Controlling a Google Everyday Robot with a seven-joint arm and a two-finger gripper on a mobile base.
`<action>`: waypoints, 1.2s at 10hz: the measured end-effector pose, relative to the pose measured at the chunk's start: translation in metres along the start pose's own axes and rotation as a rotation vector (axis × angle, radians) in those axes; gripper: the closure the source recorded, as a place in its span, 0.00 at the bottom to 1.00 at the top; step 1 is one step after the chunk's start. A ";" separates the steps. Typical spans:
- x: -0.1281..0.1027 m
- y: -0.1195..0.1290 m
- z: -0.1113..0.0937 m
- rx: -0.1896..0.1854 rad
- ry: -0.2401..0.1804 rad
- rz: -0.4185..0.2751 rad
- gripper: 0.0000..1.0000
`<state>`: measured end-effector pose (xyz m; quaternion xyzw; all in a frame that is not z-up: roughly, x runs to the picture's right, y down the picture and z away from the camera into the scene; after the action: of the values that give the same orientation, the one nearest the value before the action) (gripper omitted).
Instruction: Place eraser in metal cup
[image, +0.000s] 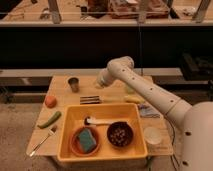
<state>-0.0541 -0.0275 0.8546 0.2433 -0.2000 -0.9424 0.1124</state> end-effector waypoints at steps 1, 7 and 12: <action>0.005 -0.006 0.014 0.061 -0.003 -0.092 0.73; -0.017 -0.030 0.038 0.175 -0.070 -0.132 0.75; -0.026 -0.033 0.042 0.160 -0.077 -0.102 0.40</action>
<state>-0.0568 0.0238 0.8843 0.2252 -0.2661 -0.9366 0.0368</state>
